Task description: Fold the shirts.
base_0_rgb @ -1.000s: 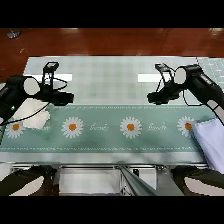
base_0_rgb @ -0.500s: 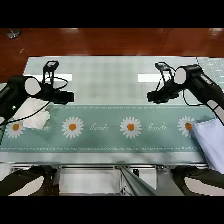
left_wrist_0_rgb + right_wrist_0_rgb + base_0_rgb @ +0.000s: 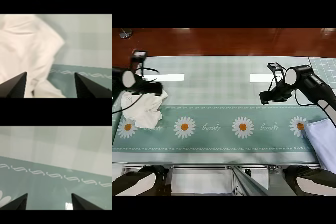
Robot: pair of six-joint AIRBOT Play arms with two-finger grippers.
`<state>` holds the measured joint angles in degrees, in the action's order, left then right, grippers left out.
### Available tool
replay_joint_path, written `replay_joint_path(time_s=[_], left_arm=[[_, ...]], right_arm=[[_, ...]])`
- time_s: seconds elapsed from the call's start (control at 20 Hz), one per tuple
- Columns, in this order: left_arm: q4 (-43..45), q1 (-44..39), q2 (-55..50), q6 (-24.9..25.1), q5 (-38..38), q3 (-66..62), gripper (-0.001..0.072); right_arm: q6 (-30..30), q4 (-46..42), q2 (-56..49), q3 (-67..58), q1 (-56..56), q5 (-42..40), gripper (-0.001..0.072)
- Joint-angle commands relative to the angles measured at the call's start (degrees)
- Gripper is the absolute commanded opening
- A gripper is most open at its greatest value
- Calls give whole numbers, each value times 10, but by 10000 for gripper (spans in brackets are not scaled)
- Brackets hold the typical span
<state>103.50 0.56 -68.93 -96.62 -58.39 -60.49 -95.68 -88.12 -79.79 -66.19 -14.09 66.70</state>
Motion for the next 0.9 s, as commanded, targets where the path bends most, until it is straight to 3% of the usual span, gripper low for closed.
replay_joint_path(time_s=[0.0, 0.2, 0.6, 0.65, 0.7, 0.75, 0.85], left_arm=[[49, 126, -3, -76, -17, -2, 703], [-16, 201, -37, -96, 23, 23, 703], [-16, 168, -152, -54, -14, 26, 689], [-19, 163, -154, -42, -18, 26, 439], [-32, 158, -154, -4, -28, 25, 32], [-48, 154, -154, 43, -48, 20, 30], [-79, 151, -144, 64, -78, -15, 29]], right_arm=[[-1, 15, 0, 0, 0, 6, 628], [-1, 33, 0, 0, 0, 6, 628], [-14, 46, 0, 0, 0, 2, 628], [-14, 54, 0, 0, 0, 3, 628], [-13, 67, 0, 0, 0, 6, 628], [-9, 80, 0, 0, 0, 13, 627], [-6, 85, 12, -2, 0, 22, 627]])
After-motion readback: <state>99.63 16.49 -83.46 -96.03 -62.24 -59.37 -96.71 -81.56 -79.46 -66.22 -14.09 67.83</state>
